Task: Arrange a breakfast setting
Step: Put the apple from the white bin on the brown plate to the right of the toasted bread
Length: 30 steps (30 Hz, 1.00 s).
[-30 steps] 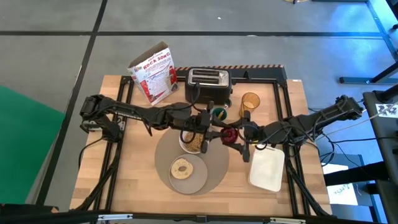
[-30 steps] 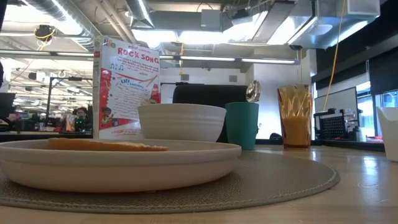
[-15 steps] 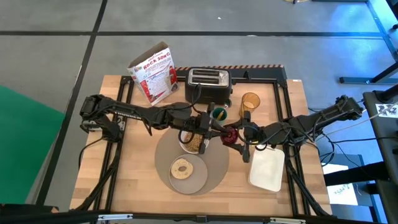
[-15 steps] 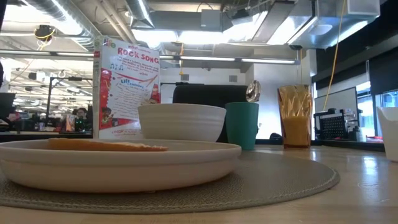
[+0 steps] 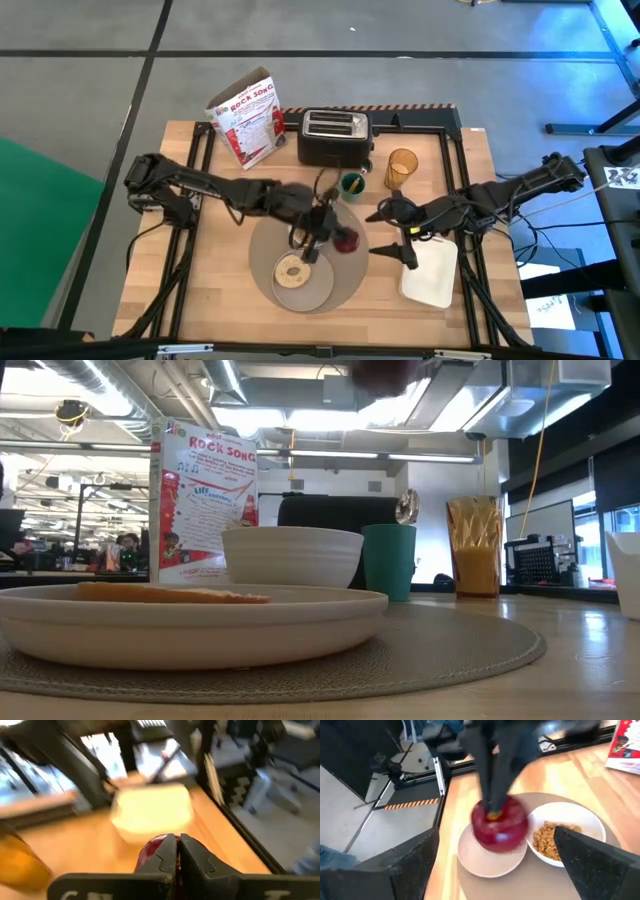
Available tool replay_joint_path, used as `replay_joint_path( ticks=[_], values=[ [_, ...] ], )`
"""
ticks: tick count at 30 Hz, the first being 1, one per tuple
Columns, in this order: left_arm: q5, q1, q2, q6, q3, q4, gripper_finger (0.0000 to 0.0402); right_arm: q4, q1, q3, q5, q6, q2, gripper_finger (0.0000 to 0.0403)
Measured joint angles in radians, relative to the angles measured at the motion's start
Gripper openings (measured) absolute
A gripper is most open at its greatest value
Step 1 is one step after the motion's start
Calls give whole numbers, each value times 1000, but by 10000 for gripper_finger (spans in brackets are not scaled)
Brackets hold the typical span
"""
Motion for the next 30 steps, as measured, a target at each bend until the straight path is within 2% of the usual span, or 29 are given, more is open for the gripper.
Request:
replay_joint_path(
  ticks=[3,7,10,14,19,22,26,30],
  values=[
    [-24,-46,3,-85,-82,-11,2,-20,-2,-1,23,-1,-20,372],
    [-61,-66,8,-204,-216,96,2,-18,-2,-1,98,-24,-36,366],
    [-75,-79,5,-270,-273,201,2,-20,-2,-2,103,-37,-36,365],
    [-141,-131,5,-282,-331,249,2,-55,-2,-2,95,-53,-36,365],
    [-243,-214,12,-288,-482,531,2,-115,-2,-3,72,-54,-35,364],
    [-364,-264,28,-335,-557,646,2,-127,-2,-3,33,-54,-35,364],
    [-476,-297,57,-347,-585,702,11,-127,-1,-3,14,-59,-35,364],
    [-473,-311,141,-362,-586,784,10,-128,-1,-3,15,-82,-35,364]
  ],
)
